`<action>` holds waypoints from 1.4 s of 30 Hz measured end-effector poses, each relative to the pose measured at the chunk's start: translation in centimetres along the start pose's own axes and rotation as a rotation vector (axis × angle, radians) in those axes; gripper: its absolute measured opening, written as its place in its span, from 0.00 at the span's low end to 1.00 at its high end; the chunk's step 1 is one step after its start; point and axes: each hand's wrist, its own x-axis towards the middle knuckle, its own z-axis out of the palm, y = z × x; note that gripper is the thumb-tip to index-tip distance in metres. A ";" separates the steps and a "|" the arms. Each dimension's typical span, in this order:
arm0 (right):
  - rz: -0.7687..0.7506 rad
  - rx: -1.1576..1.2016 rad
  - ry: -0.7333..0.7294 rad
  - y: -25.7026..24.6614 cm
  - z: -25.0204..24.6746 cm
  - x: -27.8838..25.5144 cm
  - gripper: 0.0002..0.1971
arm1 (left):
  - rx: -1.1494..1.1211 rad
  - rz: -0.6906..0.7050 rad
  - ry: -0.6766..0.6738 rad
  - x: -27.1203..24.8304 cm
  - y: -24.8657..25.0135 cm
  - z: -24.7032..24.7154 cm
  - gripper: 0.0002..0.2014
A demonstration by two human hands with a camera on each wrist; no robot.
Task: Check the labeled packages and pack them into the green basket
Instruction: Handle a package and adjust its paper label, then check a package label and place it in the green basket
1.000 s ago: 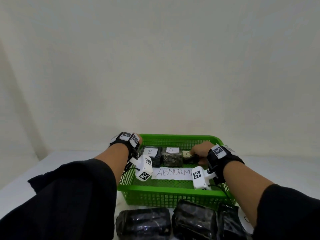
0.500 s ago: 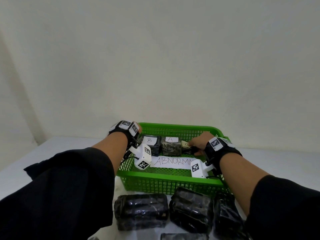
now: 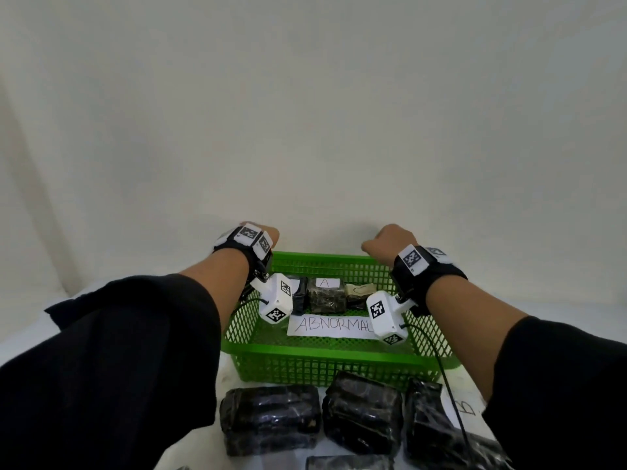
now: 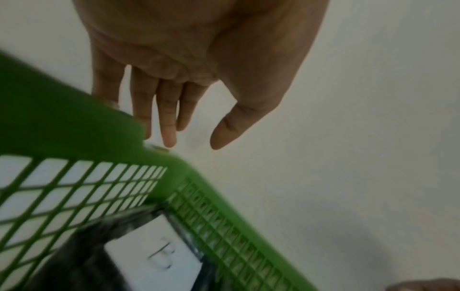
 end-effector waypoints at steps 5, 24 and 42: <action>-0.172 -0.056 0.059 -2.7 -4.7 -2.2 0.26 | -0.315 0.035 0.311 -3.0 1.5 -5.3 0.21; -0.370 -0.338 -0.100 -0.3 -9.9 -24.0 0.50 | 0.015 0.530 0.160 -26.2 -0.2 -5.9 0.35; -0.404 -0.411 -0.333 4.6 -3.1 -35.7 0.52 | 0.069 0.645 -0.095 -36.6 -3.7 2.6 0.36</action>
